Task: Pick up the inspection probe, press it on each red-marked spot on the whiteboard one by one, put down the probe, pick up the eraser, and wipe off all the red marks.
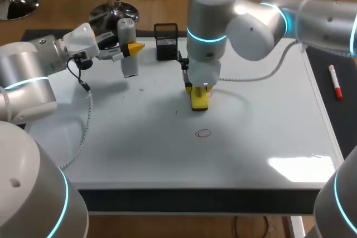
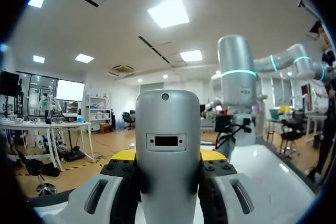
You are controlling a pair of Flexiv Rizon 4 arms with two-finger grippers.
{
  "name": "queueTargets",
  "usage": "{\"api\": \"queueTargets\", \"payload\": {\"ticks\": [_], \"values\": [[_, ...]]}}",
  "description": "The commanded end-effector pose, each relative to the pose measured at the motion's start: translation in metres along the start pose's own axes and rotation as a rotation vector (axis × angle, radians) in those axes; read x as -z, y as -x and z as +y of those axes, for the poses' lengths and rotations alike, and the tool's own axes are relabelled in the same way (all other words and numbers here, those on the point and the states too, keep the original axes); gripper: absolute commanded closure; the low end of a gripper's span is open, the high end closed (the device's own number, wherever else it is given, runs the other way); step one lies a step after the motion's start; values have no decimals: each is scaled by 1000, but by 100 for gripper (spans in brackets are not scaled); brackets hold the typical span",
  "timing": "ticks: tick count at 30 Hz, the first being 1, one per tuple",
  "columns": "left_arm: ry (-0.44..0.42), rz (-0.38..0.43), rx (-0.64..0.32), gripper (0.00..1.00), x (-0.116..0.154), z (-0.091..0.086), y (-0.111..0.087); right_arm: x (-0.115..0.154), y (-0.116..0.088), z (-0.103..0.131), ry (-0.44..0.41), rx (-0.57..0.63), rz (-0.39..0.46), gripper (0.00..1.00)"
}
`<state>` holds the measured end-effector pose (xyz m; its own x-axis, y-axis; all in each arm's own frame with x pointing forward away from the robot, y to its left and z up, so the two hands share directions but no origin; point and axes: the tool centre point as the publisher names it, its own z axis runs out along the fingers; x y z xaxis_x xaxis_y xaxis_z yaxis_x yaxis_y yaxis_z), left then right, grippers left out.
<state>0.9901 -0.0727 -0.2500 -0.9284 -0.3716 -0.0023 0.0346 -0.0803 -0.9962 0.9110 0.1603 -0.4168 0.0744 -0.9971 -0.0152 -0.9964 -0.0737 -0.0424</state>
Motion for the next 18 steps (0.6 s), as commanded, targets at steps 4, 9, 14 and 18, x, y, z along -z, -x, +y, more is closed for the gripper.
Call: {"api": "queueTargets", "payload": {"ticks": [4, 9, 14, 18], "values": [[-1, -3, -1, 100, -1, 0, 0, -5, -5, -1, 14, 4, -4, 100], [-1, -3, -1, 100, -1, 0, 0, -8, -9, 0, 19, 8, -5, 100], [-1, -3, -1, 100, -1, 0, 0, -14, -14, 2, 29, 11, -10, 100], [-1, -3, -1, 100, -1, 0, 0, -18, -17, 2, 39, 7, -6, 100]]}}
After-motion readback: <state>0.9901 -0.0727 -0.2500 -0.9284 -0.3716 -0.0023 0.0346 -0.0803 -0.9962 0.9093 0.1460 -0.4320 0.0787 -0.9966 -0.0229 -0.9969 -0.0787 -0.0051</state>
